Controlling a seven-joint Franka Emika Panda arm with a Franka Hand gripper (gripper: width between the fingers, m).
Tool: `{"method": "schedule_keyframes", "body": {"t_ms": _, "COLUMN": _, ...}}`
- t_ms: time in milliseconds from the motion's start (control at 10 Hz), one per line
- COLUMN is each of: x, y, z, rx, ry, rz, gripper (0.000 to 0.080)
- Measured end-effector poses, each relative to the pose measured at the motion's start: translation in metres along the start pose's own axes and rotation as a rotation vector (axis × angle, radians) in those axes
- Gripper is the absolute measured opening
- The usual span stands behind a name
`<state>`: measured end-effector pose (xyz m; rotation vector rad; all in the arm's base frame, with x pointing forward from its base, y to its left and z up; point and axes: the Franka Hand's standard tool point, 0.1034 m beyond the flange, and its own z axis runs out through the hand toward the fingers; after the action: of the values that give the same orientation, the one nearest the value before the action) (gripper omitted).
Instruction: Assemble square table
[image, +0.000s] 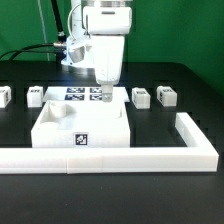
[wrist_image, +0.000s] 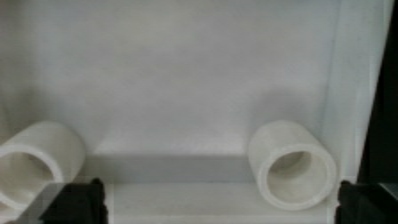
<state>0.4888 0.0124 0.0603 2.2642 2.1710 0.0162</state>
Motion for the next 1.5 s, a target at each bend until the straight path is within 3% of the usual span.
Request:
{"method": "schedule_keyframes", "body": {"t_ms": 200, "x": 0.000, "y": -0.001, "z": 0.001, "rx": 0.003, "ry": 0.000, "rz": 0.001, "gripper": 0.0649}}
{"method": "schedule_keyframes", "body": {"t_ms": 400, "x": -0.012, "y": -0.023, "z": 0.013, "rx": -0.007, "ry": 0.006, "rz": -0.034, "gripper": 0.0649}}
{"method": "schedule_keyframes", "body": {"t_ms": 700, "x": -0.019, "y": -0.047, "z": 0.029, "rx": 0.026, "ry": 0.011, "rz": -0.018, "gripper": 0.0649}}
{"method": "schedule_keyframes", "body": {"t_ms": 1000, "x": -0.022, "y": -0.055, "z": 0.045, "rx": 0.038, "ry": 0.019, "rz": -0.005, "gripper": 0.0649}}
{"method": "schedule_keyframes", "body": {"t_ms": 1200, "x": -0.022, "y": -0.055, "z": 0.048, "rx": 0.042, "ry": 0.020, "rz": -0.003, "gripper": 0.0649}}
{"method": "schedule_keyframes", "body": {"t_ms": 1400, "x": -0.022, "y": -0.054, "z": 0.048, "rx": 0.041, "ry": 0.020, "rz": -0.001, "gripper": 0.0379}}
{"method": "schedule_keyframes", "body": {"t_ms": 1500, "x": -0.022, "y": -0.054, "z": 0.048, "rx": 0.041, "ry": 0.020, "rz": -0.001, "gripper": 0.0379}}
